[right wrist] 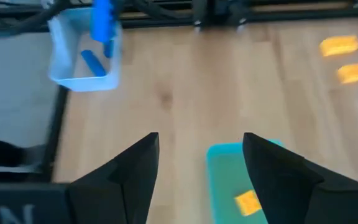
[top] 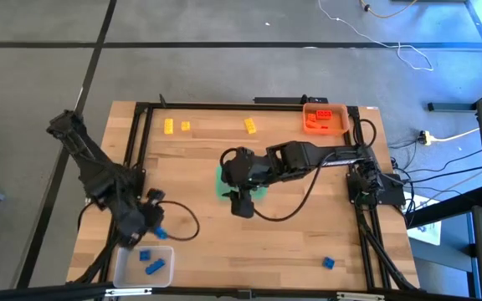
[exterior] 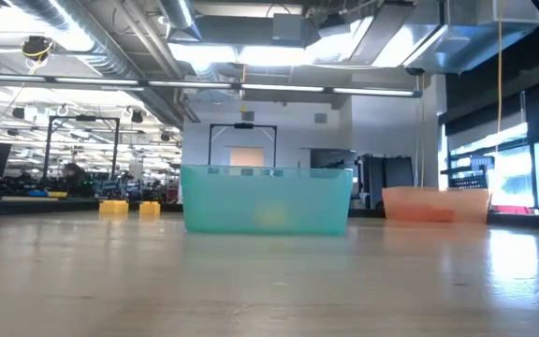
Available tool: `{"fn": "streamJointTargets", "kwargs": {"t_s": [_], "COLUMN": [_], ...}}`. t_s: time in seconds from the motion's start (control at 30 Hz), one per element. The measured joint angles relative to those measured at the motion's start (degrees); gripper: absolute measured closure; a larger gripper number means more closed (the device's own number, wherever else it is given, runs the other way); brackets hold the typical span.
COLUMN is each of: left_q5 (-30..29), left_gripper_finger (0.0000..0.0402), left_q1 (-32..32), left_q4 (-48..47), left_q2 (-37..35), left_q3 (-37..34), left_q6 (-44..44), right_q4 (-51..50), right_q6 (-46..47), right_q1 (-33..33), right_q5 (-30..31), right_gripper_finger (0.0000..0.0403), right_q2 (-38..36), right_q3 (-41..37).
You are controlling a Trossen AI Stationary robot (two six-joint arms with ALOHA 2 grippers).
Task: Sort & place blocks by color
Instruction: Put the blue game piece into the transparent bin
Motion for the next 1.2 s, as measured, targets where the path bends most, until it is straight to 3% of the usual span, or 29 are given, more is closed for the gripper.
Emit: {"fn": "streamJointTargets", "kwargs": {"t_s": [0.3, 0.5, 0.73, 0.93, 1.1, 1.2], "left_q5": [-0.5, -0.7, 0.4, 0.9, 0.9, 0.9], "left_gripper_finger": [0.0321, 0.0321, 0.0321, 0.0319, 0.026, 0.0244], "left_q1": [-16.7, -21.9, -22.9, -22.9, -22.9, -22.9], "left_q4": [7.2, 8.0, 10.4, 10.8, 10.8, 10.8], "left_q2": [8.1, 16.8, 25.3, 28.4, 28.8, 28.8], "left_q3": [-0.2, -0.2, -0.2, -0.2, -0.2, -0.2], "left_q6": [-30.4, -41.9, -43.8, -43.8, -43.8, -43.8], "right_q4": [0.1, -0.8, -1.2, -1.2, -2.2, -3.3], "right_q6": [-5.3, -5.2, -5.2, -5.3, -5.0, -4.9], "right_q1": [0.0, -0.3, -0.3, -0.3, -0.3, -0.3], "right_q5": [7.4, 8.1, 8.1, 8.0, 8.0, 7.9], "right_gripper_finger": [0.0172, 0.0172, 0.0172, 0.0172, 0.0172, 0.0172], "right_q2": [0.0, 0.0, 0.0, 0.0, 0.0, 0.0], "right_q3": [0.0, 0.0, 0.0, -0.1, -0.1, -0.1]}}
